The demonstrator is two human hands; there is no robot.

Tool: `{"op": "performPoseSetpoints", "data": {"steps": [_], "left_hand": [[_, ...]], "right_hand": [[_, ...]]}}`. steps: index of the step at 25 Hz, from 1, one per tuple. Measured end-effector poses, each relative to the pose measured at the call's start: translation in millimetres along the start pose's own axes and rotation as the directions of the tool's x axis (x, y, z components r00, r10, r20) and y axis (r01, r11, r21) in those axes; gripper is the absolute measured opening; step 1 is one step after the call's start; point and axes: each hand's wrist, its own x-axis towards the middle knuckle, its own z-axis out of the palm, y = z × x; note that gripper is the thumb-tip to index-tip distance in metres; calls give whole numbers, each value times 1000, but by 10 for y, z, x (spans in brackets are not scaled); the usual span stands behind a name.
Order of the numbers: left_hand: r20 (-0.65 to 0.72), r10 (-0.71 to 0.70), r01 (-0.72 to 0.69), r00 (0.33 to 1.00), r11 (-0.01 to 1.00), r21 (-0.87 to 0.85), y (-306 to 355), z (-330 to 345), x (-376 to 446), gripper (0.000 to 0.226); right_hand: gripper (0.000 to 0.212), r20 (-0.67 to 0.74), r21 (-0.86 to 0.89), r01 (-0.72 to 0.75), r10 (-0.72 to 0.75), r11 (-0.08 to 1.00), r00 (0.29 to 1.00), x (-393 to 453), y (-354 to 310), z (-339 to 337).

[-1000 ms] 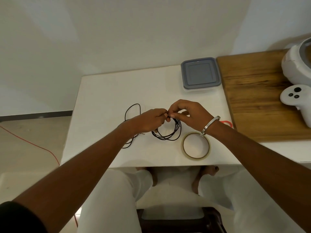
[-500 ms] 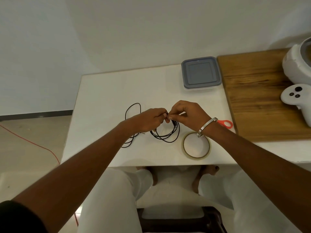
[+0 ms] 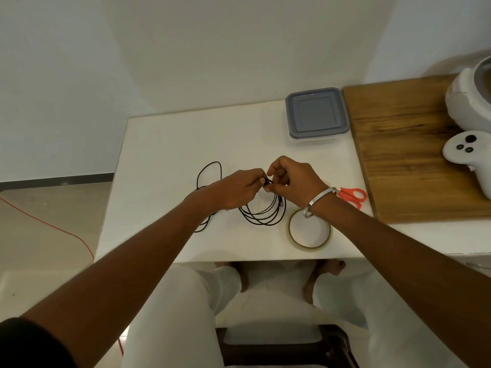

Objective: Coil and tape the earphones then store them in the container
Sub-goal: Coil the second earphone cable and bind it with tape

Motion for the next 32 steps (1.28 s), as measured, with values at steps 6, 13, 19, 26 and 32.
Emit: {"op": "performPoseSetpoints", "data": {"steps": [6,13,19,26,32], "left_hand": [[-26,42,-38,999,992,121,0,38,24,19],[-63,64,-58,996,994,87,-36,58,7,23],[-95,90,-85,991,995,56,-42,57,26,26],[-122,61,-67,991,996,-51,-3,90,-28,29],[-173,30,-32,984,999,-8,43,107,-16,35]], "right_hand": [[23,21,-83,-23,25,996,999,10,-3,-26],[15,-7,35,-61,61,998,998,-15,29,-4],[7,1,223,-140,143,965,990,-10,67,2],[37,15,322,-177,182,930,983,-47,55,-3],[41,13,277,-130,131,952,991,-65,23,-23]]}}
